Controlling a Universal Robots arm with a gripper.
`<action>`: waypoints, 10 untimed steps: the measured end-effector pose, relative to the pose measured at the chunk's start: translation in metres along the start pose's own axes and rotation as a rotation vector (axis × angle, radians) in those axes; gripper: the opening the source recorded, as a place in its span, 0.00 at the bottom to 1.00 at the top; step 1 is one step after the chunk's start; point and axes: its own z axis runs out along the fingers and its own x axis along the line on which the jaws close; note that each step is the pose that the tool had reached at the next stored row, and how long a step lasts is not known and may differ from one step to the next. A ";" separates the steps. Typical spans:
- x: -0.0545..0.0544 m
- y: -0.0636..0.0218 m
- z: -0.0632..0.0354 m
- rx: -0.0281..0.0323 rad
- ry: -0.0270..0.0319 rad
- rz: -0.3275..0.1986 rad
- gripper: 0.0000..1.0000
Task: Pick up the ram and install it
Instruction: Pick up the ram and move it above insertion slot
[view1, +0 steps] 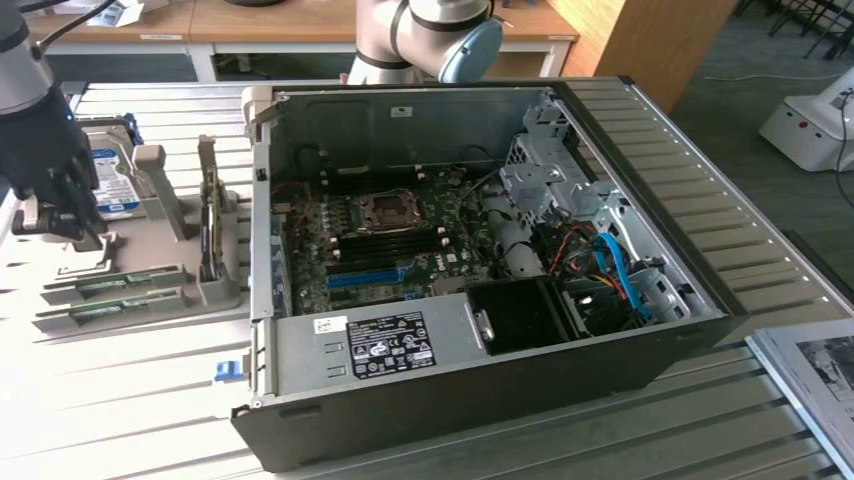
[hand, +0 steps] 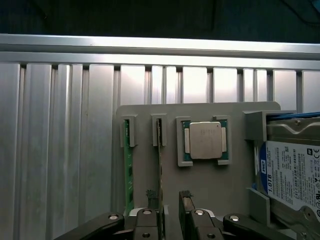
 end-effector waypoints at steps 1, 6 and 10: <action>0.000 -0.0001 0.0010 0.0000 0.0000 0.000 0.29; 0.000 -0.0003 0.0063 0.0000 0.0000 0.000 0.29; 0.000 -0.0005 0.0107 0.0000 0.0000 0.000 0.29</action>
